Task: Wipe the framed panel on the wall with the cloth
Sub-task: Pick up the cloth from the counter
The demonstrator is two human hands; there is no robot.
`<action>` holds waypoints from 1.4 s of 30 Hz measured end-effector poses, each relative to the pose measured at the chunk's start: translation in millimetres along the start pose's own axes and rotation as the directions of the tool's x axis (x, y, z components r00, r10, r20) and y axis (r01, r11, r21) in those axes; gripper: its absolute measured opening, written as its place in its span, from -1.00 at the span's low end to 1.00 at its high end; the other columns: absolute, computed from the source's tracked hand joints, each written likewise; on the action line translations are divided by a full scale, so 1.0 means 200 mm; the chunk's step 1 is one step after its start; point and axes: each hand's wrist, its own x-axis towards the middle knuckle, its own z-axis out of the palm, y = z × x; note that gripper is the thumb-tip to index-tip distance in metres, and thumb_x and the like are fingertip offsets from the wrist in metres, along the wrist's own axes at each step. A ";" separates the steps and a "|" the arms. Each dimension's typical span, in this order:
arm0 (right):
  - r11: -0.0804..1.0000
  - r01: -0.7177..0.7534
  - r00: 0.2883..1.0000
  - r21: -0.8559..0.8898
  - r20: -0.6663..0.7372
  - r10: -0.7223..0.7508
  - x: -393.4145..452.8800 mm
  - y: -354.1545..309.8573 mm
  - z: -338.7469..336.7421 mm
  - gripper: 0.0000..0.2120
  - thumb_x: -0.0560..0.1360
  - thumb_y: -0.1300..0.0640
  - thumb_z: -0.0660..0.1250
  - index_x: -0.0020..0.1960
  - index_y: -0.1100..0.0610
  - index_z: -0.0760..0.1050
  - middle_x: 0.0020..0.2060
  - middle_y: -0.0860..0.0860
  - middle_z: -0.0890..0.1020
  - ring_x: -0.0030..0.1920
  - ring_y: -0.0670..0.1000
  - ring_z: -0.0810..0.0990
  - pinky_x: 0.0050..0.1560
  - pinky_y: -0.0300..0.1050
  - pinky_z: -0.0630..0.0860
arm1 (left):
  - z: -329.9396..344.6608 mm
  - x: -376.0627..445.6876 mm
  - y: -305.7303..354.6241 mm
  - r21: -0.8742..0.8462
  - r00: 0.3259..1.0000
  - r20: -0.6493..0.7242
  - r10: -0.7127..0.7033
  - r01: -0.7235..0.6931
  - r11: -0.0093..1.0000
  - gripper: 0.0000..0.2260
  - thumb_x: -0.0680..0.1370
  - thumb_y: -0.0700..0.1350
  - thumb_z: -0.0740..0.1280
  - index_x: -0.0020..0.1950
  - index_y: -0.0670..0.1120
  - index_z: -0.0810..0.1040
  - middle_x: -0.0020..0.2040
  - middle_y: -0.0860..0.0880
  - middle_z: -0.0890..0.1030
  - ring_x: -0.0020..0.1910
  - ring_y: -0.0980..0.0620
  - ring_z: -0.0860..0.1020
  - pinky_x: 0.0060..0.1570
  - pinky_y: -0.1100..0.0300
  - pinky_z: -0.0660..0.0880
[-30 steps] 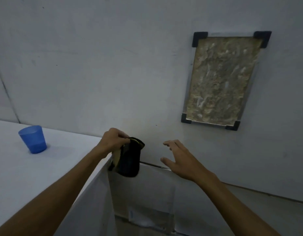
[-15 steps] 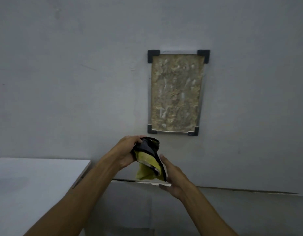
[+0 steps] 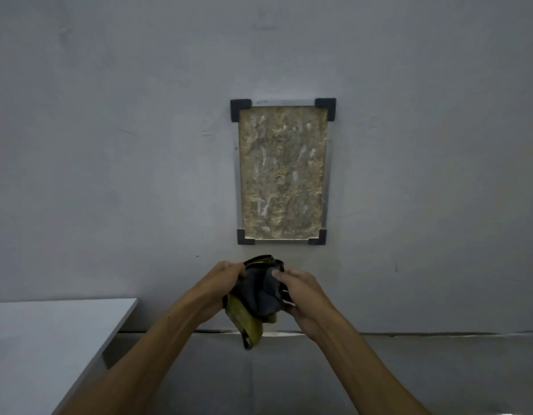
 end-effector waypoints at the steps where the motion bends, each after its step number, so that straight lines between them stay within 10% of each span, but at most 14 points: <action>1: 0.999 0.026 1.000 0.020 -0.004 -0.026 0.00 -0.02 0.01 -0.86 0.60 0.13 0.33 0.09 0.15 0.61 0.01 0.11 0.71 0.07 0.12 0.66 -0.13 -0.09 0.62 | 0.01 0.00 0.00 -0.045 0.999 0.012 -0.047 0.048 0.998 -0.85 0.57 -0.17 0.21 -0.06 -0.20 0.54 -0.15 -0.22 0.59 -0.13 -0.16 0.56 -0.12 0.03 0.52; 12: 0.973 -0.042 0.990 0.225 0.143 0.010 -0.02 -0.20 -0.09 -0.78 0.56 0.14 0.32 0.17 0.21 0.51 0.05 0.18 0.64 0.04 0.17 0.63 -0.04 0.07 0.64 | -0.09 -0.01 0.06 0.280 0.991 0.130 -0.020 -0.018 0.960 -0.50 0.33 0.25 0.41 0.24 0.15 0.55 0.21 0.11 0.55 0.23 0.07 0.47 0.29 -0.04 0.35; 15: 0.989 -0.074 0.980 0.131 0.193 0.048 -0.03 -0.28 -0.09 -0.68 0.53 0.08 0.32 0.20 0.24 0.54 0.03 0.21 0.64 -0.02 0.17 0.62 -0.10 0.00 0.62 | -0.08 -0.02 0.13 0.147 0.957 0.275 0.090 -0.134 0.980 -0.50 0.43 0.12 0.42 0.37 0.24 0.50 0.34 0.18 0.51 0.38 0.12 0.39 0.40 0.04 0.24; 21: 0.986 -0.049 0.978 0.157 0.208 0.016 -0.05 -0.45 -0.13 -0.70 0.41 0.10 0.44 0.04 0.29 0.60 -0.21 0.19 0.67 -0.27 0.12 0.68 -0.24 -0.05 0.62 | -0.05 -0.04 0.26 0.004 0.898 0.394 0.196 -0.215 0.977 -0.87 0.55 -0.04 0.32 -0.10 -0.02 0.64 0.08 -0.08 0.71 0.12 0.03 0.67 0.34 -0.14 0.38; 25: 0.988 -0.041 0.986 0.149 0.166 0.015 -0.06 -0.51 -0.21 -0.71 0.43 0.09 0.43 0.05 0.28 0.57 -0.30 0.17 0.61 -0.35 0.13 0.61 -0.33 -0.05 0.56 | -0.05 -0.03 0.34 -0.121 0.887 0.416 0.202 -0.166 0.979 -0.81 0.53 -0.07 0.39 0.14 0.05 0.64 0.24 0.02 0.66 0.24 0.04 0.63 0.39 -0.13 0.43; 29: 0.990 0.006 0.968 0.143 0.246 -0.042 -0.11 -0.56 -0.20 -0.55 0.43 0.07 0.47 0.23 0.29 0.54 0.09 0.32 0.60 0.12 0.32 0.59 0.24 0.16 0.50 | 0.10 -0.05 0.35 0.002 0.799 0.578 0.168 -0.207 0.978 -0.68 0.57 0.04 0.39 0.32 0.17 0.57 0.29 0.09 0.62 0.31 0.10 0.56 0.36 -0.02 0.43; 35: 0.921 0.223 0.934 0.320 0.201 -0.296 -0.14 -0.65 -0.24 -0.70 0.47 -0.01 0.46 0.05 0.21 0.67 -0.02 0.19 0.67 -0.02 0.13 0.69 -0.01 0.02 0.63 | 0.17 -0.07 0.41 -0.252 0.838 0.492 0.237 -0.124 0.960 -0.64 0.55 0.08 0.45 0.24 -0.10 0.66 0.22 -0.09 0.66 0.28 -0.11 0.58 0.25 0.08 0.52; 42: 0.829 0.354 0.877 0.433 0.153 -0.455 -0.09 -0.64 -0.17 -0.57 0.50 -0.06 0.41 0.25 0.19 0.60 0.15 0.19 0.66 0.18 0.16 0.64 0.22 0.12 0.58 | 0.30 -0.10 0.50 -0.182 0.903 0.353 0.244 -0.190 0.965 -0.70 0.53 0.17 0.43 0.01 -0.04 0.75 0.05 -0.05 0.74 0.06 0.01 0.70 0.13 0.09 0.59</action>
